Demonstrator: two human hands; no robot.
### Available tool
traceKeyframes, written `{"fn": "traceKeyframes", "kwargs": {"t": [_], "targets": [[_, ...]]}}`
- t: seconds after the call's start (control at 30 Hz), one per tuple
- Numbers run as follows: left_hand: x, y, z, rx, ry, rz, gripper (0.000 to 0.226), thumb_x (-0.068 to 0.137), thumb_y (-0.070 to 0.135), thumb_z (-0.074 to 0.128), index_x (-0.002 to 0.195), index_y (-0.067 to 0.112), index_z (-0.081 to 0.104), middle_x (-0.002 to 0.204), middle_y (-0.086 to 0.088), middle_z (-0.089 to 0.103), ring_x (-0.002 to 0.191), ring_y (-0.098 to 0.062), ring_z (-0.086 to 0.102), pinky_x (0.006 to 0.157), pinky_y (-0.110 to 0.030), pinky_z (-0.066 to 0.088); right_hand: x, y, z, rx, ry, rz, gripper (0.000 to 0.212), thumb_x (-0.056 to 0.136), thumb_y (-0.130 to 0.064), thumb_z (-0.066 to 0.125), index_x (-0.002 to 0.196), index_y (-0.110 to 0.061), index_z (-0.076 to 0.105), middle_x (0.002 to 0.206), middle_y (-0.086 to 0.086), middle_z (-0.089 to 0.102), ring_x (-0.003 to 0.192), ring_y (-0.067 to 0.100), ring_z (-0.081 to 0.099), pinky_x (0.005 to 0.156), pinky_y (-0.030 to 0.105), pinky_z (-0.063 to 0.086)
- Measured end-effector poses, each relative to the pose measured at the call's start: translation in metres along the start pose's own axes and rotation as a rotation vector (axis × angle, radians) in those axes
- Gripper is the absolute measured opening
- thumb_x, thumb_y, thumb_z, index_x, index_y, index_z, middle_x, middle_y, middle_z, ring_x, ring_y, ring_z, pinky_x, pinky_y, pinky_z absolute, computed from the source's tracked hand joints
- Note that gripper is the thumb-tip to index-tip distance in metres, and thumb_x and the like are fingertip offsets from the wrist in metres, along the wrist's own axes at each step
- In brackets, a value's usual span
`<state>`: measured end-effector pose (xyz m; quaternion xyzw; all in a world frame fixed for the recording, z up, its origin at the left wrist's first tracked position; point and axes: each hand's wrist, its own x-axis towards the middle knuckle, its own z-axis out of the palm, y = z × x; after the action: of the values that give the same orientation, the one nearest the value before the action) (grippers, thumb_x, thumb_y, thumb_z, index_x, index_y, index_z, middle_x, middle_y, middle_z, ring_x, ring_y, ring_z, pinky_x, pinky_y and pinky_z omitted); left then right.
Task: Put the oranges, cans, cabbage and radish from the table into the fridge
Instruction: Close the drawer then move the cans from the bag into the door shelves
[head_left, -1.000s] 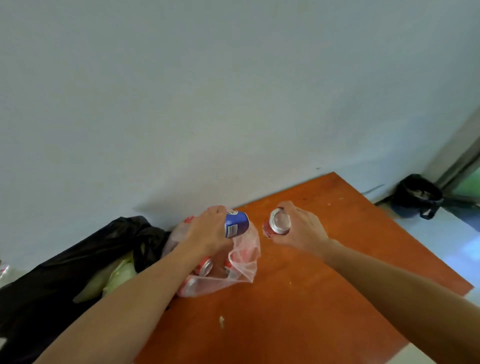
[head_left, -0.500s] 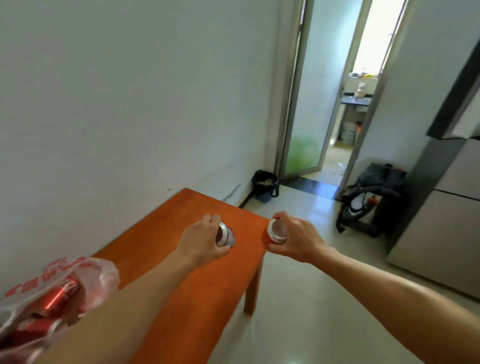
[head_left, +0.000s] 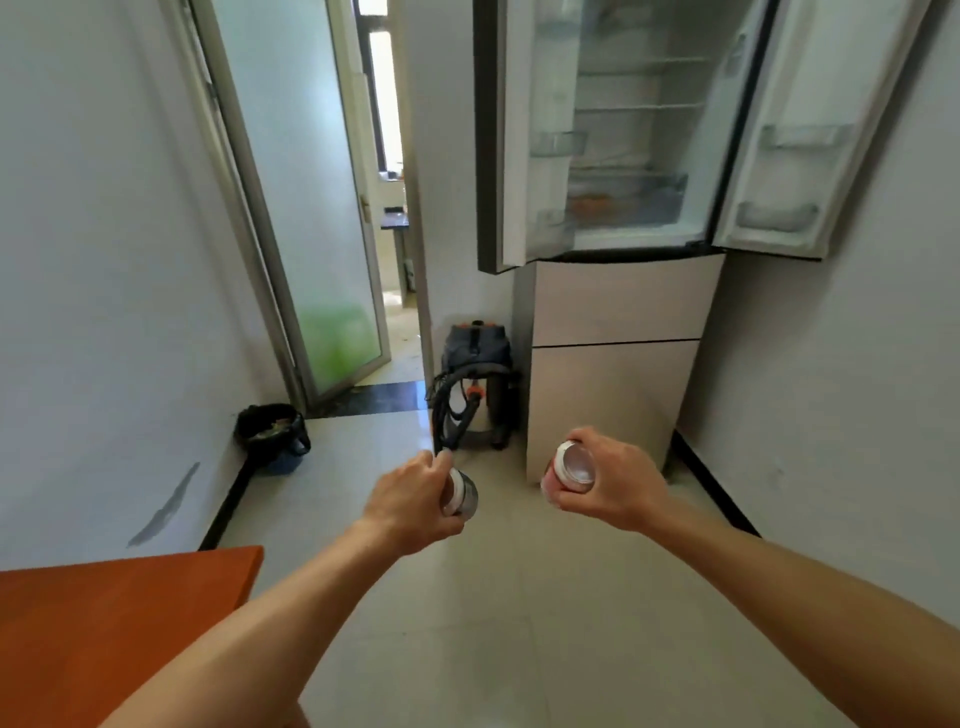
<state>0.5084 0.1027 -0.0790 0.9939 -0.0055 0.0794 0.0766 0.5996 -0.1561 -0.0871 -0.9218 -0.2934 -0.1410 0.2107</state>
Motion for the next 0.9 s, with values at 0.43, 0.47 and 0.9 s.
{"fn": "traceKeyframes", "kwargs": {"t": [0.43, 0.47, 0.9], "targets": [[0.321, 0.052, 0.046, 0.019, 0.008, 0.271, 0.057, 0.073, 0.052, 0.068, 0.116, 0.024, 0.044, 0.107, 0.000, 0.053, 0.092, -0.021, 0.057, 0.077, -0.037, 0.054, 0.163, 0.200, -0.008, 0.025, 0.125, 0.298, 0.062, 0.062, -0.060, 0.076, 0.109, -0.030, 0.050, 0.093, -0.012, 0.064, 0.078, 0.015, 0.062, 0.070, 0.031, 0.051], [0.342, 0.055, 0.043, 0.015, 0.025, 0.280, 0.058, 0.073, 0.053, 0.067, 0.117, 0.024, 0.044, 0.107, 0.000, 0.053, 0.093, -0.021, 0.057, 0.077, -0.037, 0.054, 0.177, 0.210, -0.011, 0.027, 0.132, 0.305, 0.063, 0.062, -0.059, 0.077, 0.110, -0.030, 0.050, 0.094, -0.011, 0.065, 0.078, 0.015, 0.062, 0.070, 0.031, 0.052], [0.585, 0.082, -0.032, -0.041, 0.490, 0.148, 0.065, 0.074, 0.047, 0.073, 0.125, 0.020, 0.043, 0.110, -0.002, 0.054, 0.091, -0.019, 0.056, 0.075, -0.031, 0.052, 0.431, 0.338, -0.041, 0.242, 0.320, 0.159, 0.073, 0.062, -0.052, 0.082, 0.120, -0.027, 0.046, 0.103, -0.007, 0.055, 0.090, 0.015, 0.058, 0.074, 0.029, 0.052]]}}
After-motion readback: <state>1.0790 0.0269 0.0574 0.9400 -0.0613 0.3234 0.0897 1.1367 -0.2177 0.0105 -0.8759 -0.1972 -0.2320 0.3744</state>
